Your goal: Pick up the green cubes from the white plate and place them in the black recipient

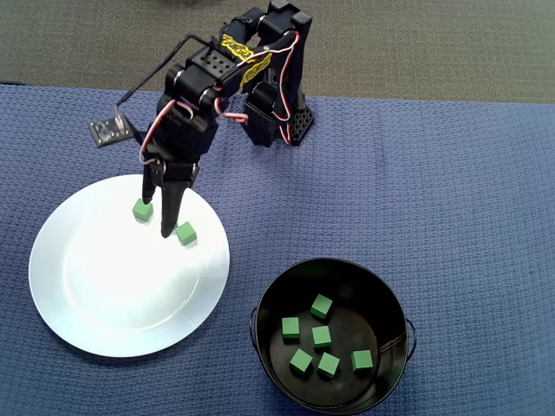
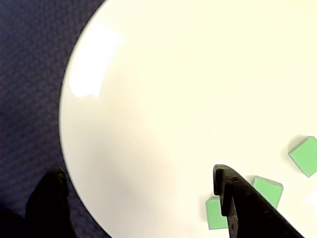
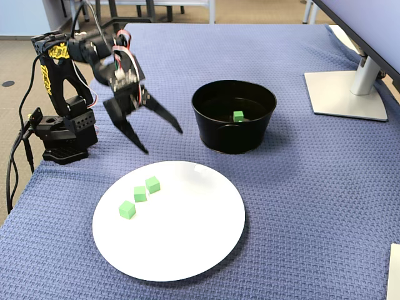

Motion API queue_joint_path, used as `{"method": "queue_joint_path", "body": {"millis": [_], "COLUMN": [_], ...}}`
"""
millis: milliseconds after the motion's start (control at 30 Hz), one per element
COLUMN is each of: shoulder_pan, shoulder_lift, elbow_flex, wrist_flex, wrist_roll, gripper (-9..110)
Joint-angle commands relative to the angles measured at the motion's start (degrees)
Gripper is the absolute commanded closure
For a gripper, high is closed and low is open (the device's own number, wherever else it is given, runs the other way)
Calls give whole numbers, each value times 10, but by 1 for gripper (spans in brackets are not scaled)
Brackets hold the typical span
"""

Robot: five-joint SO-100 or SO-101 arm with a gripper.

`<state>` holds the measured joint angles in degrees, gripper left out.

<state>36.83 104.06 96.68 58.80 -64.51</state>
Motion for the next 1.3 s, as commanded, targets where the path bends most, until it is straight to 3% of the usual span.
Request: {"method": "queue_joint_path", "body": {"millis": [0,400,567,733,867,1267], "shoulder_pan": [6,-37,-45,-34,-28,-27], "shoulder_lift": [35,17,9,-5,-21,-48], "elbow_flex": [65,147,149,192,199,205], "wrist_flex": [-43,-45,-24,-113,-114,-165], "wrist_roll": [-4,47,-52,-163,-200,-145], "gripper": [70,72,71,70,71,73]}}
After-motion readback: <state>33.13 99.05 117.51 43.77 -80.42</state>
